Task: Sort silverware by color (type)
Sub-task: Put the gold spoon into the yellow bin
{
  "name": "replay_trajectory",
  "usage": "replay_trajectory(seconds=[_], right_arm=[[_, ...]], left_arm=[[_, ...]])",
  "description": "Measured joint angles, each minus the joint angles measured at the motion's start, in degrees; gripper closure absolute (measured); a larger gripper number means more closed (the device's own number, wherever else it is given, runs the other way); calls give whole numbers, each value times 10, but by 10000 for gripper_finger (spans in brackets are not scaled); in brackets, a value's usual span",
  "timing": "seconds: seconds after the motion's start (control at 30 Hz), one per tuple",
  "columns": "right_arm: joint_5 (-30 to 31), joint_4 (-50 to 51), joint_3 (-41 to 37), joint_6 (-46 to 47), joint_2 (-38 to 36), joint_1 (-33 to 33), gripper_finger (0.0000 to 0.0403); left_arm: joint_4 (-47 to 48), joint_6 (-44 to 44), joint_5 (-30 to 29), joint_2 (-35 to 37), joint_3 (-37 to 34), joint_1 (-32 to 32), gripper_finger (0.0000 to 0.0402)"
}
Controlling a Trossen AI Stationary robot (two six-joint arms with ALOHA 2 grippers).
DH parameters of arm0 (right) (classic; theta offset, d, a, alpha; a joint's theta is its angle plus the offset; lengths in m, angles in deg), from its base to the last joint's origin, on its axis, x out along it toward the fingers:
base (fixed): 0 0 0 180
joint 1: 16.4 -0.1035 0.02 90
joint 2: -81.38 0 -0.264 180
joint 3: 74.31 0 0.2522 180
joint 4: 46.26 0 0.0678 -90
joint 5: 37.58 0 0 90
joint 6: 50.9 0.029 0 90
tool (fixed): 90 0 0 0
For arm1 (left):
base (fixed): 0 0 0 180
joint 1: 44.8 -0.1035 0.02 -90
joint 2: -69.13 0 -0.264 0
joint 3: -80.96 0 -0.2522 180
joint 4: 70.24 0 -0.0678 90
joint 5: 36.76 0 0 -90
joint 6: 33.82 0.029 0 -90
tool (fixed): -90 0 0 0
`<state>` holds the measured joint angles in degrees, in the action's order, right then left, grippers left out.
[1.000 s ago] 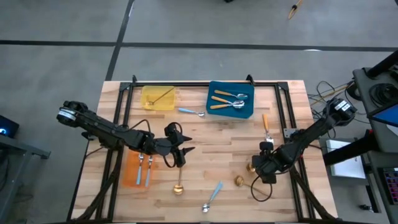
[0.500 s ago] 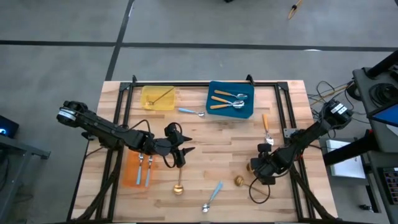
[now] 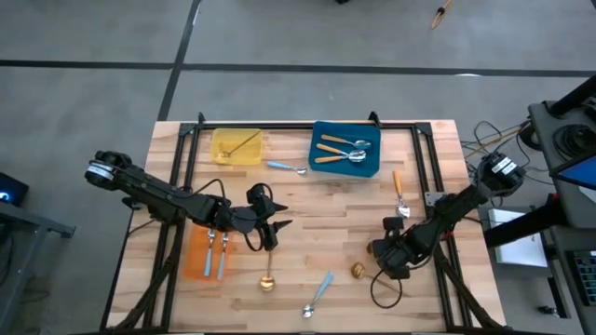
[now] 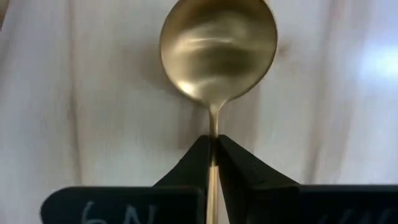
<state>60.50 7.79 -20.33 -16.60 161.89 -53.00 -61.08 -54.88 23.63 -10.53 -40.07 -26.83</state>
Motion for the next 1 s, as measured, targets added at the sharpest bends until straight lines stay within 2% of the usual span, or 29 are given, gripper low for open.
replay_trajectory(seconds=[0.3,0.4,0.63,0.8,1.0], right_arm=[[148,-2,26,-11,-94,3,391],[193,-36,30,-35,-119,3,391],[255,-166,30,-140,-139,25,391],[309,-266,30,-246,-121,60,391],[331,-437,30,-369,-79,119,391]], left_arm=[[-20,6,0,0,0,0,219],[-31,11,0,0,0,0,219],[-37,11,1,1,0,0,219],[-54,11,1,1,0,0,219],[-59,11,1,1,0,0,219]])
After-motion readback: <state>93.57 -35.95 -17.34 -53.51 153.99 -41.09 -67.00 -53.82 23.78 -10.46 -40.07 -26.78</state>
